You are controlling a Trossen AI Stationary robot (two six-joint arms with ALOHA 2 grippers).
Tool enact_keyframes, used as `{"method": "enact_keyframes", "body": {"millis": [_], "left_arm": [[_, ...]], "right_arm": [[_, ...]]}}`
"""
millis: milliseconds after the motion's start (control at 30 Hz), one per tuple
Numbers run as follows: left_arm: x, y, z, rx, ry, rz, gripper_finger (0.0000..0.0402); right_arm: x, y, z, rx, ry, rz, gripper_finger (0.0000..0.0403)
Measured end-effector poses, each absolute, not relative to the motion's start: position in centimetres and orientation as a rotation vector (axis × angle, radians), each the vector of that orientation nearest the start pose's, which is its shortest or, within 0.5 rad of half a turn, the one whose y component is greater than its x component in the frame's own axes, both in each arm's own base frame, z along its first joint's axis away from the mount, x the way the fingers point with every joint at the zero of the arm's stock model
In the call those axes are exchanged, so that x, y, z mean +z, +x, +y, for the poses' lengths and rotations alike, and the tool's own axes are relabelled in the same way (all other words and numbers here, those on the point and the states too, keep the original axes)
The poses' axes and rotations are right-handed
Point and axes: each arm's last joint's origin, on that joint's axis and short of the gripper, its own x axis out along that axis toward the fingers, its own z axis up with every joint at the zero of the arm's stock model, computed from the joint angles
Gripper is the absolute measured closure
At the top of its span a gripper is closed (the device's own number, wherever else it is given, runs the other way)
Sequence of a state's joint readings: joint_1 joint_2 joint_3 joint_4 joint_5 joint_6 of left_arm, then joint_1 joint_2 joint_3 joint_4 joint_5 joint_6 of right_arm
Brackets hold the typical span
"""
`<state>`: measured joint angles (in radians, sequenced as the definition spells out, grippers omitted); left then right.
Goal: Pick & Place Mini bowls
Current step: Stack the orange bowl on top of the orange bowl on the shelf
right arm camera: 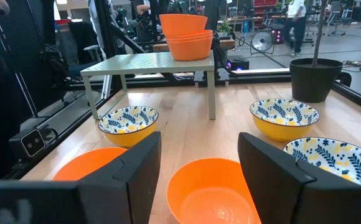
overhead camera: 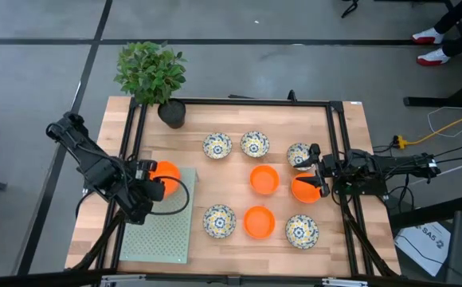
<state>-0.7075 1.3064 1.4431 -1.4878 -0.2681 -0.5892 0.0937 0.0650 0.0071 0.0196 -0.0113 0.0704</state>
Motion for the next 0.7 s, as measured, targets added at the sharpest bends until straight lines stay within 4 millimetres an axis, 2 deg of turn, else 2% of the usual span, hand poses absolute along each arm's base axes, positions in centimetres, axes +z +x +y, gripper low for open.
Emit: {"method": "enact_keyframes", "body": {"millis": [167, 533, 700], "left_arm": [[34.62, 16.10, -12.96, 0.002, 0.163, 1.264, 0.0398], [34.56, 15.98, -12.83, 0.008, 0.172, 1.281, 0.0396], [34.57, 15.99, -12.82, 0.002, 0.183, 1.279, 0.0367]], "right_arm": [[16.27, 10.08, 0.98, 0.104, 0.069, 0.042, 0.0190], [16.27, 10.08, 0.98, 0.104, 0.069, 0.042, 0.0190], [16.27, 10.08, 0.98, 0.104, 0.069, 0.042, 0.0190]]}}
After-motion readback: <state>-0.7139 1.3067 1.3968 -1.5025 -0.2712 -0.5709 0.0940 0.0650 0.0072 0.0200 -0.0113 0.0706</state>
